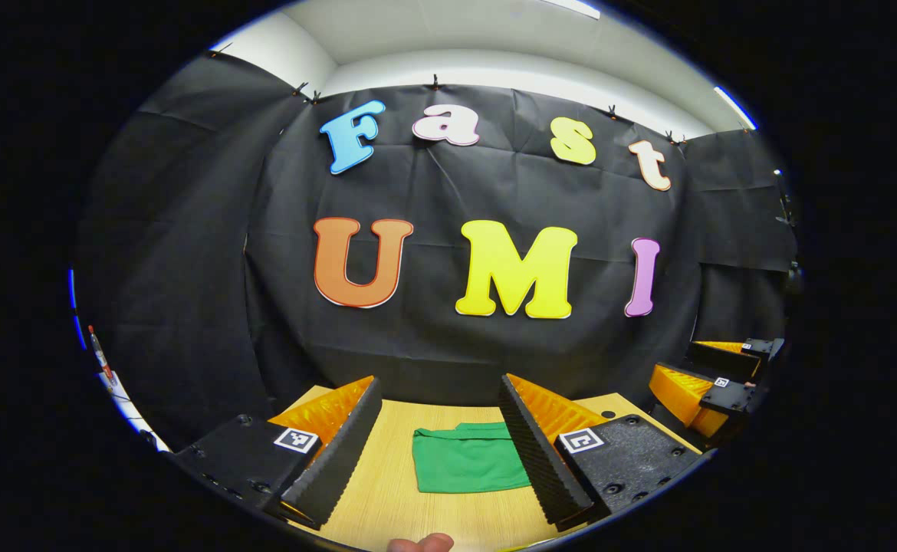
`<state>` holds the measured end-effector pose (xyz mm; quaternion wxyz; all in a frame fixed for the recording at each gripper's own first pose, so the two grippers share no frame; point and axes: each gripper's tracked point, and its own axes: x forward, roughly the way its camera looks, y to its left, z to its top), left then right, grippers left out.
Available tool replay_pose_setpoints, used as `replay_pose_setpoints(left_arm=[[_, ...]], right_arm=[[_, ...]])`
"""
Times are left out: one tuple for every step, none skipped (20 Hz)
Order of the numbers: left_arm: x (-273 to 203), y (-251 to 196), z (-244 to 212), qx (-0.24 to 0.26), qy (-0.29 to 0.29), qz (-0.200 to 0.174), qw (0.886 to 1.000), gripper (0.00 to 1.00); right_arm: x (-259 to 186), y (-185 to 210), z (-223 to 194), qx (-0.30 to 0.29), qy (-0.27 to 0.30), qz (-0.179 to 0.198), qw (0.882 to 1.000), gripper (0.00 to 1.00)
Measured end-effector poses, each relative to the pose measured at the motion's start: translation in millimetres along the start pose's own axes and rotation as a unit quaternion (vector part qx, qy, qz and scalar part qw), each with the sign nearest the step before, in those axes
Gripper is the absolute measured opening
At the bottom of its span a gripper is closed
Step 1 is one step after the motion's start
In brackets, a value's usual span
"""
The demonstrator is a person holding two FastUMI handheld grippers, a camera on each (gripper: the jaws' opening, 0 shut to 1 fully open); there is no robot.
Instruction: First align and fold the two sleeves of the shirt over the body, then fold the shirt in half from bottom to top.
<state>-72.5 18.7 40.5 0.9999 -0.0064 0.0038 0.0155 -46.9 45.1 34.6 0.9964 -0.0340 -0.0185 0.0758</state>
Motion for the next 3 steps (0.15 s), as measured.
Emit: replay_pose_setpoints(left_arm=[[-0.8, -3.7, 0.7, -0.003, -0.001, -0.004, 1.0, 0.98], [-1.3, -6.9, 0.6, -0.004, 0.001, -0.007, 1.0, 0.98], [-1.7, -8.5, 2.1, -0.004, 0.0, -0.008, 1.0, 0.98]], right_arm=[[0.7, 0.3, 1.3, 0.004, -0.001, -0.002, 1.0, 0.93], [0.9, 0.4, 0.2, 0.005, 0.001, -0.003, 1.0, 0.93], [2.2, -1.7, -3.8, 0.005, 0.006, -0.004, 1.0, 0.93]])
